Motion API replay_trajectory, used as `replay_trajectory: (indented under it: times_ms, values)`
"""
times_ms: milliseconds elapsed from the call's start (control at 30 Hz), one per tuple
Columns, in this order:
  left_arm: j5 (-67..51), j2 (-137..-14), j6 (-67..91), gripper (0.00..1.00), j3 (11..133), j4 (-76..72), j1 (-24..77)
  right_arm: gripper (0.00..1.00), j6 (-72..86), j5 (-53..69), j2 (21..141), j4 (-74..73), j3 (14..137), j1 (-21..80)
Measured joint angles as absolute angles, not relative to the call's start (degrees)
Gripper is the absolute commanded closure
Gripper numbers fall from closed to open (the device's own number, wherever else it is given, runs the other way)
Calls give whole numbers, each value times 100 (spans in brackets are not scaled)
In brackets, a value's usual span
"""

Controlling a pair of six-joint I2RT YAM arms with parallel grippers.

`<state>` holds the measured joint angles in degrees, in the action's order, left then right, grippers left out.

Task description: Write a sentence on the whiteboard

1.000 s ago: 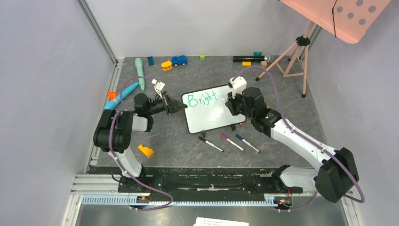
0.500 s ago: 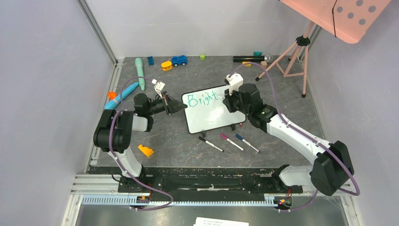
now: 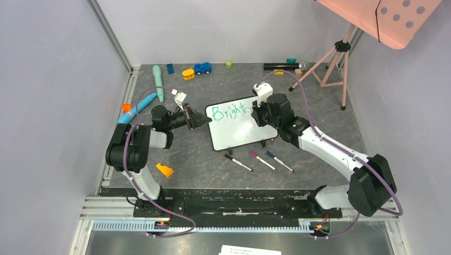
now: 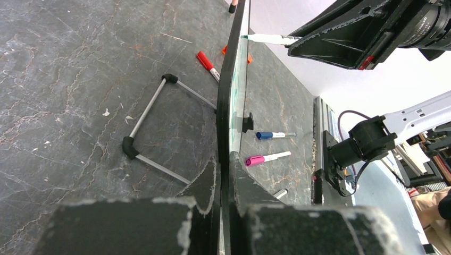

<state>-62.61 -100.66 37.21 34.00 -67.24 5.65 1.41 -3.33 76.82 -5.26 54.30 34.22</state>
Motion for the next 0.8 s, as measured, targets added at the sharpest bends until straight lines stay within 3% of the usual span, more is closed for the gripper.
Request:
replay_trajectory:
  times_ms: [800]
  values:
    - [-6208,-10053,3719,98,3402,-6646,565,100,145,-436,7741,-486,5498,3422]
